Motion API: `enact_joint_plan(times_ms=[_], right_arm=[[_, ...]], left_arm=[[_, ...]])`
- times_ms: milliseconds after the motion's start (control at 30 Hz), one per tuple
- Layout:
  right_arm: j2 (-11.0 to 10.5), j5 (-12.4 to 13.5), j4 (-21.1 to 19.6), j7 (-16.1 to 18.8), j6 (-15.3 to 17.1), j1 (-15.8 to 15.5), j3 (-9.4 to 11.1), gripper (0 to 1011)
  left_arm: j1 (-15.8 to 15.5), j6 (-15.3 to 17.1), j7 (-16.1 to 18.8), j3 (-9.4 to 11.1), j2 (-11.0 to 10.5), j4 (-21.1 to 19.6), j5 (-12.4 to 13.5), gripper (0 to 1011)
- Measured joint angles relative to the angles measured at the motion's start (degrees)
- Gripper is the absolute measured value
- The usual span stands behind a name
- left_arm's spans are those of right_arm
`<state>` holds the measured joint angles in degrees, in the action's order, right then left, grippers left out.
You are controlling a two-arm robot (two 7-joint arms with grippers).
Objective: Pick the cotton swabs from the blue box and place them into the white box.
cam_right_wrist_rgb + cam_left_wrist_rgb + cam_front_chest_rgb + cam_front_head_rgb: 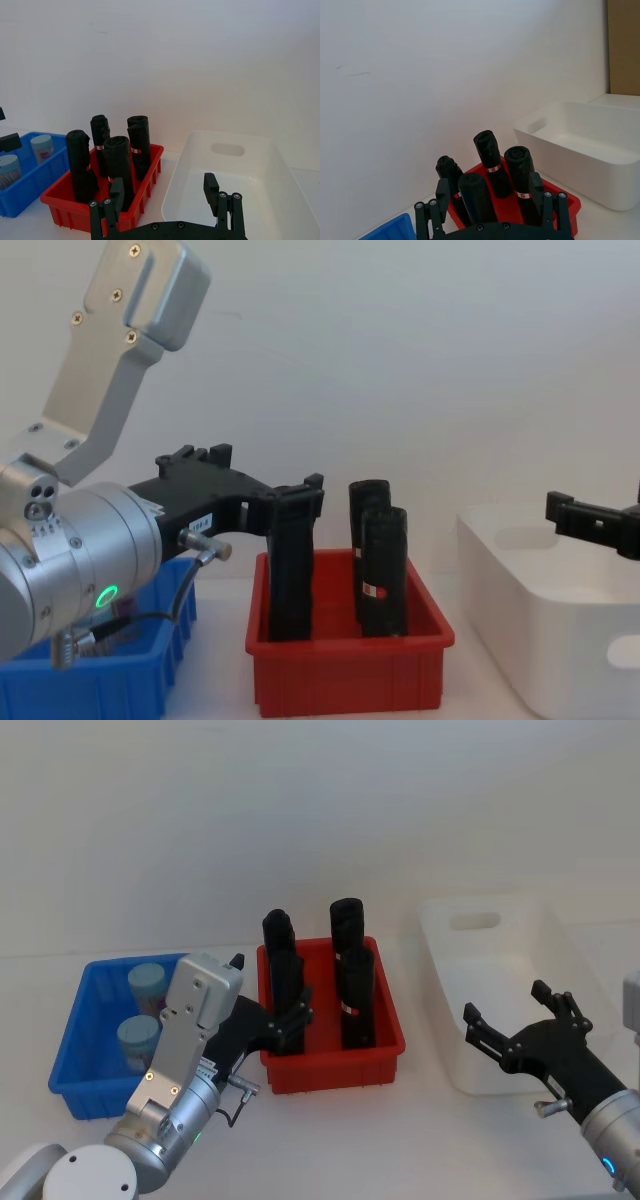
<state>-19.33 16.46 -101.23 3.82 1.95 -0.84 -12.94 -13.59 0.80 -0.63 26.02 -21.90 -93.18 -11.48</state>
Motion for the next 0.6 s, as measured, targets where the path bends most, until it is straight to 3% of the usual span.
enact_joint_plan(times_ms=[600], right_arm=[[0.0,0.0,0.0,0.0,0.0,0.0,0.0,1001]], left_arm=[[0.0,0.0,0.0,0.0,0.0,0.0,0.0,1004]])
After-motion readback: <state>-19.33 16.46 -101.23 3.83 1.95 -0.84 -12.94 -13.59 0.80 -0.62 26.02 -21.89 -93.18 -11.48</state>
